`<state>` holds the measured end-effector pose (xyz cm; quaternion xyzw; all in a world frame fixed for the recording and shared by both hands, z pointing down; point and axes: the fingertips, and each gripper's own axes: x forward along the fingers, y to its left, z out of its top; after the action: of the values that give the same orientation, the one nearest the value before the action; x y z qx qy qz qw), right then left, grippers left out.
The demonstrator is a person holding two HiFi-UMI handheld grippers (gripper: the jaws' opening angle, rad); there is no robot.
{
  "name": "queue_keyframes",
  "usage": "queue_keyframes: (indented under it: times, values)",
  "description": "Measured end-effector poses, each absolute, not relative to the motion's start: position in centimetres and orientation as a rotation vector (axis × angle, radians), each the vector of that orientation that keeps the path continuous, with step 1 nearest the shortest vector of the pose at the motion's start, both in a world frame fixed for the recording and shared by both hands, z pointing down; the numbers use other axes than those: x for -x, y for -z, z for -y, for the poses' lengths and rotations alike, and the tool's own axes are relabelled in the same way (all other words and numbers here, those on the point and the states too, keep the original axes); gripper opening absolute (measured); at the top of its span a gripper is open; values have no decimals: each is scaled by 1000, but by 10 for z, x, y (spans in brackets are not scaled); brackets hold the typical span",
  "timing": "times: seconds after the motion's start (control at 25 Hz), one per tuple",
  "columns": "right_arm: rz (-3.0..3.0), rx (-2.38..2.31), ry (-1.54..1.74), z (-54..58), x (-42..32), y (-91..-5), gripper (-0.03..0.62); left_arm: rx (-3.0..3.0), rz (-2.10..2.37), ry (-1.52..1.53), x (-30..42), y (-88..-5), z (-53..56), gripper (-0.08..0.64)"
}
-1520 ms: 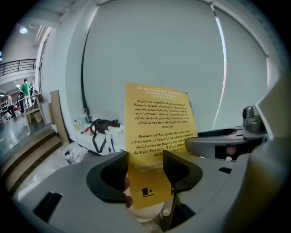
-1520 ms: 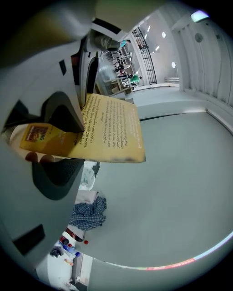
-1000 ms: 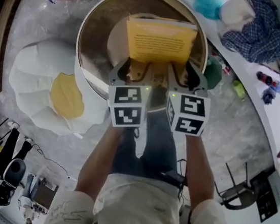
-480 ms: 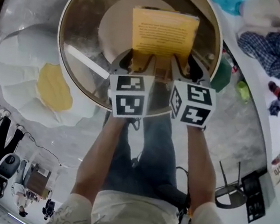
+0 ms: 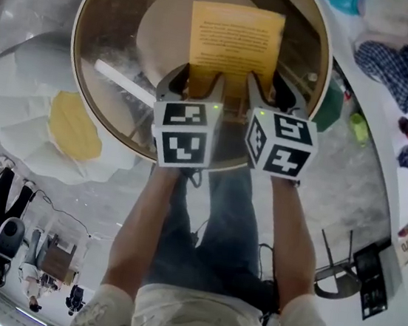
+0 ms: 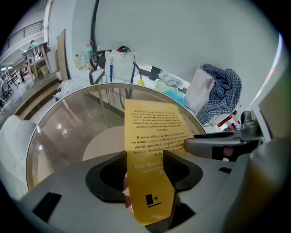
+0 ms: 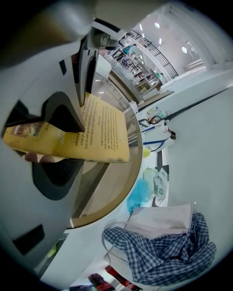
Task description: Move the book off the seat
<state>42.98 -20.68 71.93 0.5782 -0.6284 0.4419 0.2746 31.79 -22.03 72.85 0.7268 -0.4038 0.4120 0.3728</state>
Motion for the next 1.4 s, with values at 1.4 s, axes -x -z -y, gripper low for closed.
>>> queue_keyframes:
  times: [1.4]
  values:
    - [1944,-1844,-757,276,-418,-395,192,-2288,1329,-707,-300,-404,313,253]
